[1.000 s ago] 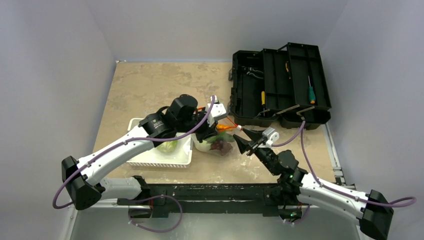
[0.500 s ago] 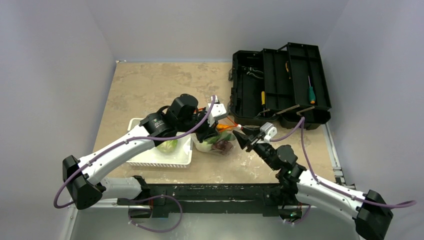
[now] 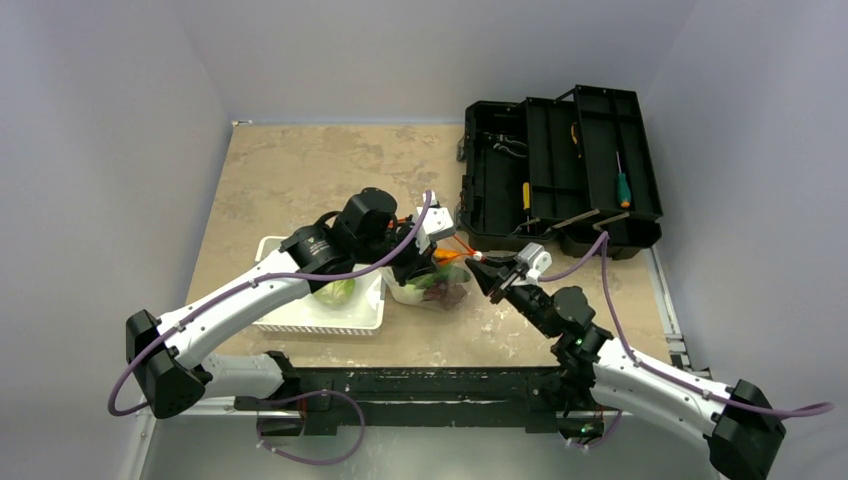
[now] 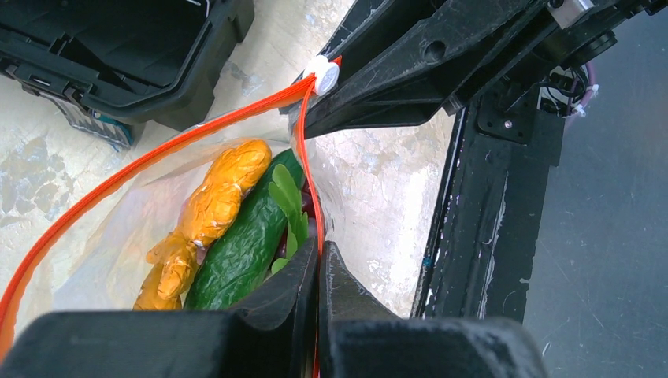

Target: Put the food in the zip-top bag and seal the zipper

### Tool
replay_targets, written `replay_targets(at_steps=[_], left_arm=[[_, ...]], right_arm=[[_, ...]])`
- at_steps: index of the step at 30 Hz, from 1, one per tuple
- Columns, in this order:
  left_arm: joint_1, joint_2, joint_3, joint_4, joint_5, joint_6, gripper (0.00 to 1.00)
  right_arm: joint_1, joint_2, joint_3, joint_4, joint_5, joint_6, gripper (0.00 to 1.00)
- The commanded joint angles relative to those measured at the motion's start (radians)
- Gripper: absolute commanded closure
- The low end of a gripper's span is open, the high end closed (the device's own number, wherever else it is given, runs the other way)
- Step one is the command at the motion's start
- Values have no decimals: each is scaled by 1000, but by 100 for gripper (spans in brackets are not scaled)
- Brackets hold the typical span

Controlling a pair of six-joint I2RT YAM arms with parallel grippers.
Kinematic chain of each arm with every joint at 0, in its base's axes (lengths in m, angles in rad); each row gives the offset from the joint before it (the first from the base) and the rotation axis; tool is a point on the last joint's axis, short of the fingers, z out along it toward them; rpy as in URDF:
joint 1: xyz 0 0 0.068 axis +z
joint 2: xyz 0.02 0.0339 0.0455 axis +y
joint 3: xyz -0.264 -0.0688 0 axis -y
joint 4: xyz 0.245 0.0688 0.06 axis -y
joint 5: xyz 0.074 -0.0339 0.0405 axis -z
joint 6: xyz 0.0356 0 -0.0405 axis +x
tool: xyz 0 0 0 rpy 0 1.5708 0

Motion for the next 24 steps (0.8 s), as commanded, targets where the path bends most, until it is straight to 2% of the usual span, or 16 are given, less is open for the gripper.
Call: replay_targets(at_steps=[1,4,6,12,15,19,24], left_arm=[[6,1,30,39,20,-17,100],[8,2,29,40,21,-16,100],[9,3,30,38,21,-16,100],[8,4,49,4,-15,7,100],[5,8,103,-97,-25,61,84],[5,-18,156,-95,-3,72,57],[-4,-19,234,-30,11,94,43]], right_arm=[[-4,17,47,48,-30,-10,83],[-3,11,47,52,-12,-14,87],[-4,4,45,52,6,-18,100],[-4,-38,46,3,8,-3,100],[-4,-46,97,-85,-55,4,100],[-4,-36,170,-198,-101,-12,100],[-4,-61,170,-223,-85,14,100]])
